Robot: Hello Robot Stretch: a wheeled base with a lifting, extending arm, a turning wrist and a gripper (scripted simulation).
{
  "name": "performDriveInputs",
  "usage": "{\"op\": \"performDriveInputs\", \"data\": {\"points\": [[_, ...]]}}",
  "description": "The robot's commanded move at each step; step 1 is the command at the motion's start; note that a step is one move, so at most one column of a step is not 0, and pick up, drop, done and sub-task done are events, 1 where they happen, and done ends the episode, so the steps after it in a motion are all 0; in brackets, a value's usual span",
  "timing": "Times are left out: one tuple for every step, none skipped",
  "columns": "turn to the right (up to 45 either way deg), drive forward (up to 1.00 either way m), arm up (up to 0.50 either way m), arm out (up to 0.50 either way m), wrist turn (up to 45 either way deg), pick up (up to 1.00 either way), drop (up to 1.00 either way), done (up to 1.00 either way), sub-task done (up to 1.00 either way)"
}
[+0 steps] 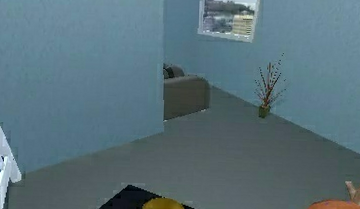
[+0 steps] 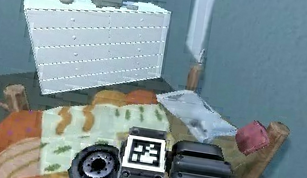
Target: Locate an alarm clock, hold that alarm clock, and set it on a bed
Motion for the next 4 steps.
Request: {"op": "performDriveInputs", "data": {"points": [[0.0, 0.00, 0.00, 0.42, 0.0, 0.00, 0.00, 0.00, 0.00], [0.0, 0.00, 0.00, 0.00, 39.0, 0.00, 0.00, 0.00, 0.00], [0.0, 0.00, -0.32, 0.00, 0.0, 0.00, 0.00, 0.00, 0.00], [0.0, 0.00, -0.32, 0.00, 0.0, 0.00, 0.00, 0.00, 0.00]]}}
